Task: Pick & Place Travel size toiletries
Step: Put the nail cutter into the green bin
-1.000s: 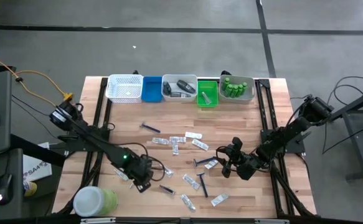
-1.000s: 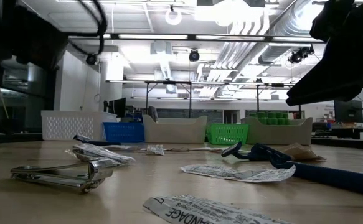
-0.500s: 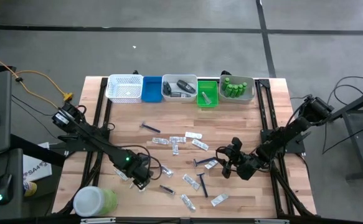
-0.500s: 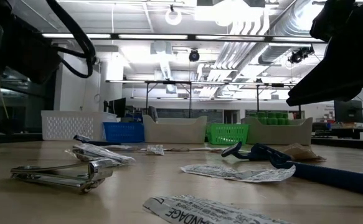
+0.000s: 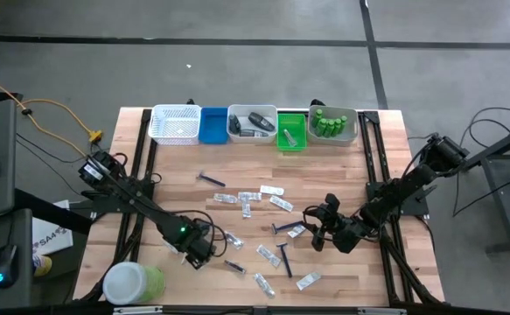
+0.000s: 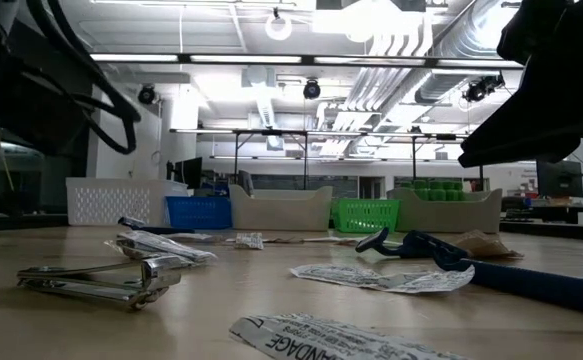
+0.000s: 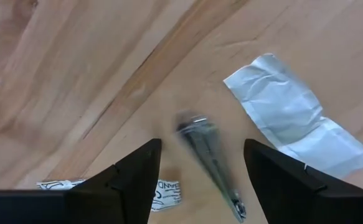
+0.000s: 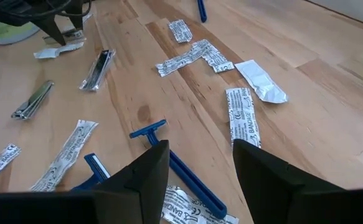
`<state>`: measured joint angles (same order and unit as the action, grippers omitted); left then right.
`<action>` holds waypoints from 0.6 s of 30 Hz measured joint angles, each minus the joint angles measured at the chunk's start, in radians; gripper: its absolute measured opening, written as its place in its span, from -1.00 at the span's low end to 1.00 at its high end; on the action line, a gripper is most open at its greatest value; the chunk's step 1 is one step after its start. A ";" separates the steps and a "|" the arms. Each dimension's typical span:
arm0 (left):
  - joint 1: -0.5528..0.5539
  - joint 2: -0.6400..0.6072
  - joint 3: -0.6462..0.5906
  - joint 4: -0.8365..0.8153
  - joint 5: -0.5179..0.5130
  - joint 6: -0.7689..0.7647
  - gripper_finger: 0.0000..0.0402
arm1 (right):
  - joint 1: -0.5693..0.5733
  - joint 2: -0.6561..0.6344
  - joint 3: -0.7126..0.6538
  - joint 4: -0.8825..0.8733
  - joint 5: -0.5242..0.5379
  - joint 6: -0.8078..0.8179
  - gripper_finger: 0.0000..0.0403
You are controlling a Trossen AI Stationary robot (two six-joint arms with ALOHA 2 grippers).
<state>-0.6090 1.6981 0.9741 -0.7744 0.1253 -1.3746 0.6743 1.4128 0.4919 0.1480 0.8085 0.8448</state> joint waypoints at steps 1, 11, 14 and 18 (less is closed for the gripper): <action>0.000 0.000 0.000 0.001 -0.003 0.000 0.14 | 0.000 0.000 0.000 0.002 0.000 0.000 -0.15; -0.001 0.000 0.000 -0.004 -0.008 -0.027 0.14 | 0.000 0.000 0.000 -0.002 0.000 -0.007 -0.15; -0.001 0.000 -0.001 -0.005 -0.005 -0.057 0.14 | 0.000 0.000 0.000 -0.002 0.000 -0.007 -0.15; -0.001 0.000 -0.001 -0.006 -0.006 -0.074 0.13 | 0.000 0.000 0.000 -0.002 0.000 -0.009 -0.15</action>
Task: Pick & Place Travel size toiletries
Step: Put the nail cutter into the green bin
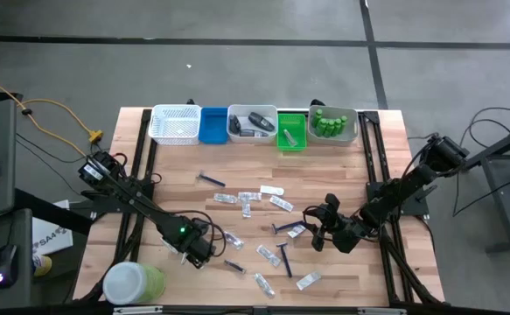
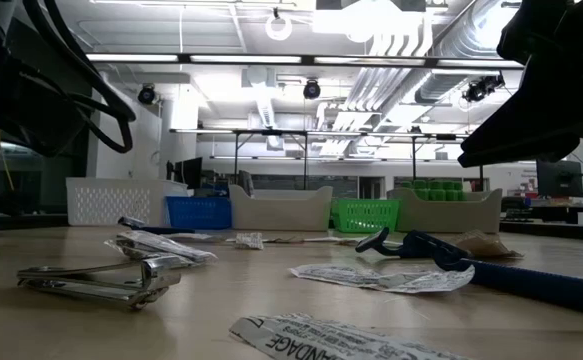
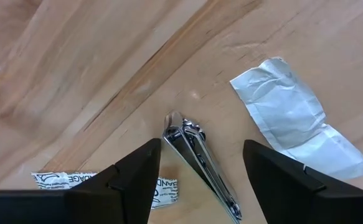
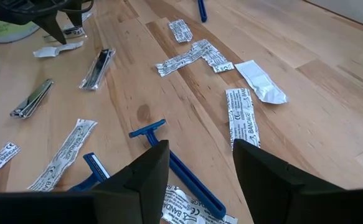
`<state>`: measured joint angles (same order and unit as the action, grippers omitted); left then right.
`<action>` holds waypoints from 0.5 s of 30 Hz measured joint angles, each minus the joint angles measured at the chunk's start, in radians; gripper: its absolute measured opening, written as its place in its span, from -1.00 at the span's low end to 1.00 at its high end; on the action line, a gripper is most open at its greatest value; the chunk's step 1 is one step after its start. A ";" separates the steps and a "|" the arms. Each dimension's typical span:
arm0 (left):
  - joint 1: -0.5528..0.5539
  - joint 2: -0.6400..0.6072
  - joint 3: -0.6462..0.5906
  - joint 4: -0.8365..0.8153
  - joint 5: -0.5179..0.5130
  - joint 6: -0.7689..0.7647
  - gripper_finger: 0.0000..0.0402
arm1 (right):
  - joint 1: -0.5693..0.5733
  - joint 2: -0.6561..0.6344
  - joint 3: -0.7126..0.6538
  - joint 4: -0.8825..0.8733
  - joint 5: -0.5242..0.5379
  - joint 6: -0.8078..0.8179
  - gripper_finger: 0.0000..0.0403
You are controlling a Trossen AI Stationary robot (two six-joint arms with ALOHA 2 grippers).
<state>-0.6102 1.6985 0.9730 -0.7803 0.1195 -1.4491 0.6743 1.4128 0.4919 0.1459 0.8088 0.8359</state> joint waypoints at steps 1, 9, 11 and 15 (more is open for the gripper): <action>0.000 0.000 0.000 0.000 -0.003 -0.004 0.11 | 0.000 0.000 0.000 0.000 0.000 -0.001 -0.15; 0.001 0.000 -0.001 -0.004 -0.001 0.006 -0.26 | 0.000 0.000 0.000 0.000 0.000 0.002 -0.15; 0.000 0.000 -0.001 -0.005 -0.002 0.014 -0.36 | 0.000 0.000 0.000 0.000 0.000 0.003 -0.15; 0.000 0.000 -0.001 -0.009 -0.002 0.050 -0.53 | 0.000 0.000 0.000 0.000 0.000 0.005 -0.15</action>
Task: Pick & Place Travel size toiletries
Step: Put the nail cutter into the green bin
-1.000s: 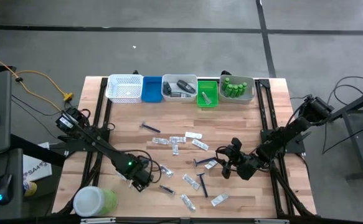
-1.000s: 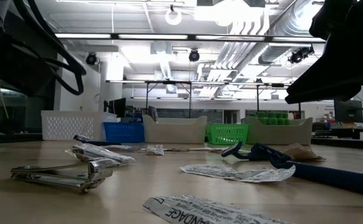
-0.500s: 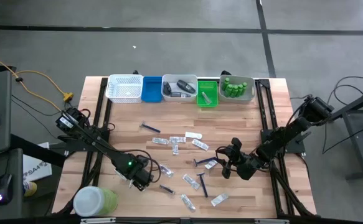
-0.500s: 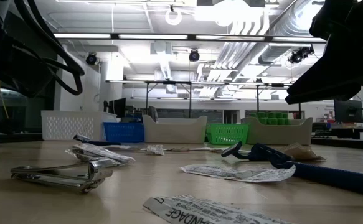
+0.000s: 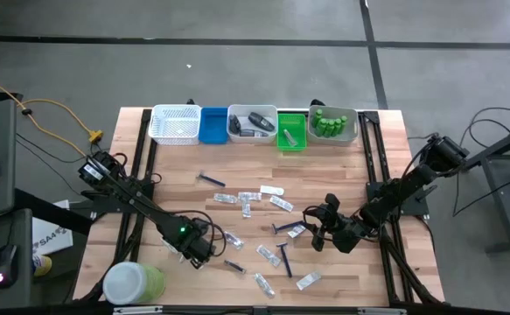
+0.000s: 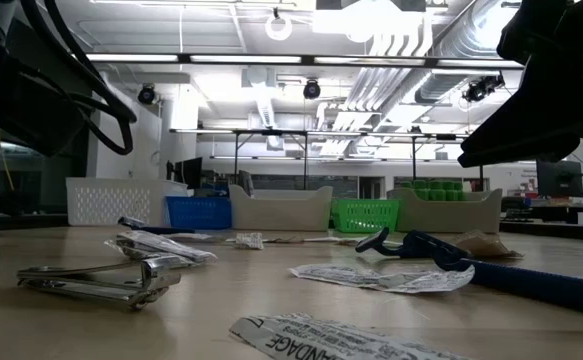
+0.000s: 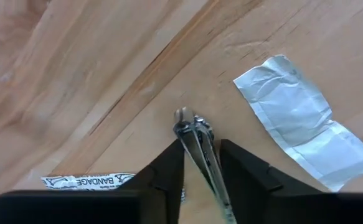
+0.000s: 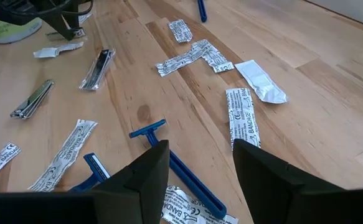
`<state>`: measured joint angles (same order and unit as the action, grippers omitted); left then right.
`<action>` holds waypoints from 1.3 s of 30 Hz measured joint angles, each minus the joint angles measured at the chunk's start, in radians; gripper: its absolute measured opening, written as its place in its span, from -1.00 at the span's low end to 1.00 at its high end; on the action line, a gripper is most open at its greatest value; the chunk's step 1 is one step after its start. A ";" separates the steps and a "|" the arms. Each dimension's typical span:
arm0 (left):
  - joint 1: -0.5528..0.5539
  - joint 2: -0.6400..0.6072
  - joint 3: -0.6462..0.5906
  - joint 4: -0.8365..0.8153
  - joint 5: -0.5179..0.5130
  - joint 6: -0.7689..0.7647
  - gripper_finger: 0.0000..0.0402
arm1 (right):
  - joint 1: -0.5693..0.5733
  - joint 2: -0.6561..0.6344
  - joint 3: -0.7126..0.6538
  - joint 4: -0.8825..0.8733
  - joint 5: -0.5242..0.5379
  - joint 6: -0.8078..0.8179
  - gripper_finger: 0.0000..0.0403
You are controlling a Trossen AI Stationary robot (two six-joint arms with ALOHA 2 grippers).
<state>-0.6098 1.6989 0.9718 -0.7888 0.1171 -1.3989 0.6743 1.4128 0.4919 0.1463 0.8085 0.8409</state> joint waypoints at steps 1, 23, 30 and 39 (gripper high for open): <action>0.000 0.000 0.000 0.000 -0.002 0.009 -0.57 | 0.000 0.000 0.000 0.000 0.000 0.000 -0.15; 0.062 -0.067 0.073 0.011 -0.310 0.435 -0.83 | 0.000 0.000 0.000 0.009 -0.008 0.001 -0.15; 0.167 -0.073 0.148 0.158 -0.552 0.780 -0.83 | -0.003 0.000 0.000 0.037 0.013 -0.004 -0.15; 0.446 -0.070 0.149 0.658 -0.536 1.169 -0.82 | -0.002 -0.005 0.000 0.048 0.038 0.021 -0.15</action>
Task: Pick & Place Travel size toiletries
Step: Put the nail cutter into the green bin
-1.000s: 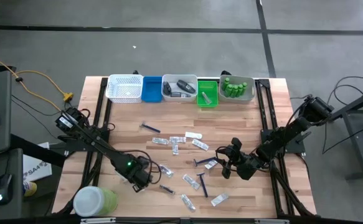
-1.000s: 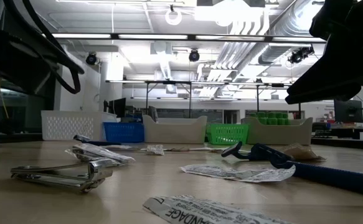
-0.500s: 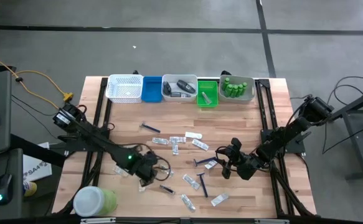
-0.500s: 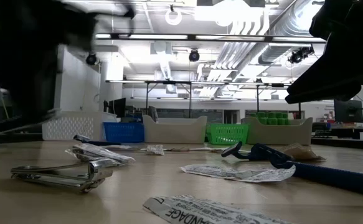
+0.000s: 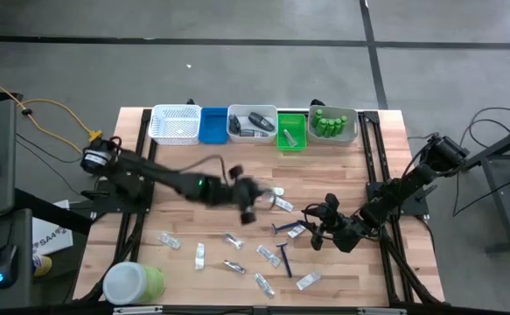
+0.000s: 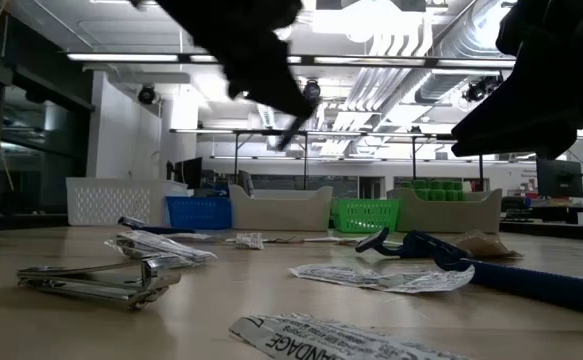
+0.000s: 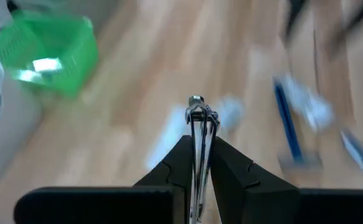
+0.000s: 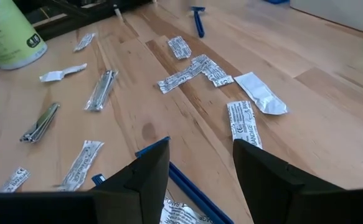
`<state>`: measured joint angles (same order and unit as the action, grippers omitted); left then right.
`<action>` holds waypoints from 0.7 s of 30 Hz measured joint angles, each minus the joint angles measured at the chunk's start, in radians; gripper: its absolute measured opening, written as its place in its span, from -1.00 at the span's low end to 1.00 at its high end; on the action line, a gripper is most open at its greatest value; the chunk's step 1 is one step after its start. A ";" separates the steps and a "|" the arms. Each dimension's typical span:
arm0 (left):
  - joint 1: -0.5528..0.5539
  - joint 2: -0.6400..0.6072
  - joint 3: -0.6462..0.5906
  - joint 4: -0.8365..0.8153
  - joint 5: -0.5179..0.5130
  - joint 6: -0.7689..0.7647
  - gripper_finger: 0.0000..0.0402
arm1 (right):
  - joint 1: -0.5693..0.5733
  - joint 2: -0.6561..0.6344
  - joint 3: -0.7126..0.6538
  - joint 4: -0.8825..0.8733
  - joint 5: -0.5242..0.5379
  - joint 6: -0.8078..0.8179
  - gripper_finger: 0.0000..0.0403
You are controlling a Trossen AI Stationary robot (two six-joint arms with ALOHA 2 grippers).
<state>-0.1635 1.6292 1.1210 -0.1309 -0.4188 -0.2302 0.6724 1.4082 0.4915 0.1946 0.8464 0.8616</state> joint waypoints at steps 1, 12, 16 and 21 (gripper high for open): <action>0.040 0.006 0.000 0.055 0.038 0.028 -0.82 | 0.000 0.000 0.000 0.002 0.001 0.000 -0.15; 0.361 0.118 0.000 0.406 0.482 0.093 -0.82 | -0.002 -0.001 0.000 0.004 0.148 -0.037 -0.15; 0.363 0.121 0.000 0.459 0.586 0.103 -0.82 | -0.050 0.000 0.000 0.008 0.242 -0.104 -0.15; 0.306 0.121 0.000 0.513 0.650 0.207 -0.82 | -0.159 0.000 -0.001 0.141 0.156 -0.281 -0.15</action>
<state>0.1424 1.7504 1.1213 0.3823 0.2313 -0.0232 0.5130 1.4078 0.4908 0.3355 1.0026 0.5802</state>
